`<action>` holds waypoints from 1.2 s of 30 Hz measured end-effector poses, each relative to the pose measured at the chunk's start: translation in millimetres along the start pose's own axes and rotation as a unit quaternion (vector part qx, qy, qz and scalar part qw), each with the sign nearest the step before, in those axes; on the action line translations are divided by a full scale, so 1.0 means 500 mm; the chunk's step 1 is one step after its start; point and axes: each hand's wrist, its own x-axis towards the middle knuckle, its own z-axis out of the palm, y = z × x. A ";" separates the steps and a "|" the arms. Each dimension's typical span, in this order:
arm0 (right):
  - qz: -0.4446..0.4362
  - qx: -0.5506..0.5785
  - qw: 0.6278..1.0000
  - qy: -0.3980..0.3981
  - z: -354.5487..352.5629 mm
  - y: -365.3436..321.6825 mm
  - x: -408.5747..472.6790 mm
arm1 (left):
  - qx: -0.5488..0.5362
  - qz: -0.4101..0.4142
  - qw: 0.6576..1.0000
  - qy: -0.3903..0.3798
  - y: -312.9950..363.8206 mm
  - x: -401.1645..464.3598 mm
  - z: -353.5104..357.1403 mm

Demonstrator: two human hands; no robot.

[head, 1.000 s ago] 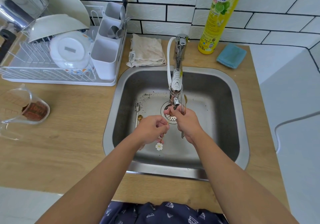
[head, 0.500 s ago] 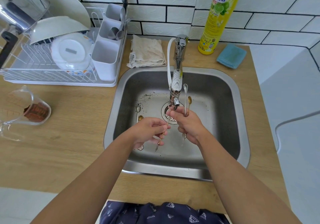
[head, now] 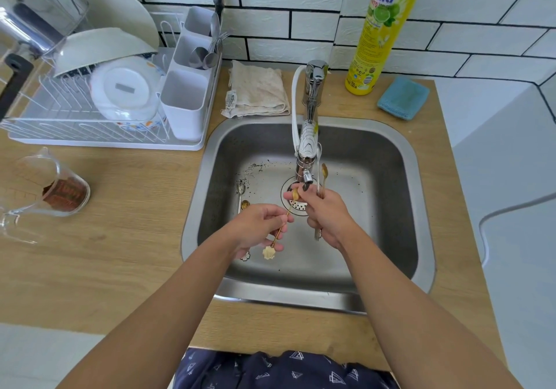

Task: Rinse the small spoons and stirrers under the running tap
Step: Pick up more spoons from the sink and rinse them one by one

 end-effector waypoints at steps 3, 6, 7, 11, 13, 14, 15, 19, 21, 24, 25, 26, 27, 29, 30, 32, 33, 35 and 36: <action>-0.010 -0.014 0.999 -0.034 0.000 0.001 -0.009 | -0.005 0.000 1.000 -0.005 0.004 -0.002 0.003; -0.022 -0.013 0.999 0.018 0.007 0.004 -0.011 | -0.024 -0.008 1.000 -0.018 0.010 -0.002 0.010; -0.026 -0.003 0.999 0.037 0.008 0.005 -0.009 | -0.025 -0.011 0.999 -0.022 0.012 -0.003 0.011; -0.022 -0.013 0.999 0.038 0.011 0.010 -0.010 | -0.019 -0.017 0.999 -0.026 0.014 -0.002 0.016; -0.019 -0.023 0.999 0.011 0.010 0.008 -0.014 | -0.031 -0.024 0.999 -0.023 0.013 -0.001 0.017; -0.022 -0.028 0.999 -0.001 0.010 0.007 -0.016 | -0.036 -0.027 0.999 -0.024 0.012 -0.002 0.016; -0.026 -0.034 0.999 -0.004 0.011 0.005 -0.018 | -0.040 -0.029 0.998 -0.027 0.012 -0.003 0.015; -0.022 -0.037 0.999 0.021 0.011 0.002 -0.017 | -0.059 -0.034 0.997 -0.032 0.012 -0.004 0.012; -0.014 -0.031 0.999 0.006 0.010 0.002 -0.016 | -0.082 -0.044 0.995 -0.033 0.011 -0.002 0.007; -0.029 -0.058 0.998 -0.005 0.010 0.002 -0.018 | -0.104 -0.049 0.992 -0.049 0.007 -0.003 -0.002; -0.033 -0.066 0.997 0.003 0.011 0.004 -0.017 | -0.107 -0.049 0.992 -0.053 0.006 -0.003 -0.003; -0.031 -0.069 0.997 0.011 0.013 0.005 -0.015 | -0.110 -0.051 0.991 -0.055 0.004 -0.004 -0.004; -0.024 -0.064 0.998 0.012 0.014 0.008 -0.012 | -0.116 -0.053 0.990 -0.057 0.001 -0.004 -0.005; -0.003 -0.028 1.000 -0.013 0.014 0.012 -0.010 | -0.131 -0.060 0.988 -0.057 -0.003 -0.003 -0.009; 0.006 -0.005 0.999 -0.035 0.011 0.014 -0.010 | -0.142 -0.067 0.986 -0.057 -0.004 -0.002 -0.012; 0.017 0.021 0.997 -0.074 0.003 0.017 -0.014 | -0.171 -0.085 0.980 -0.058 -0.008 -0.001 -0.019; 0.017 0.024 0.996 -0.085 0.000 0.019 -0.016 | -0.182 -0.092 0.977 -0.060 -0.009 0.000 -0.021; 0.013 0.030 0.996 -0.081 0.001 0.022 -0.020 | -0.174 -0.093 0.978 -0.068 -0.013 0.003 -0.020; 0.010 0.036 0.997 -0.069 0.004 0.022 -0.019 | -0.161 -0.088 0.980 -0.071 -0.015 0.005 -0.016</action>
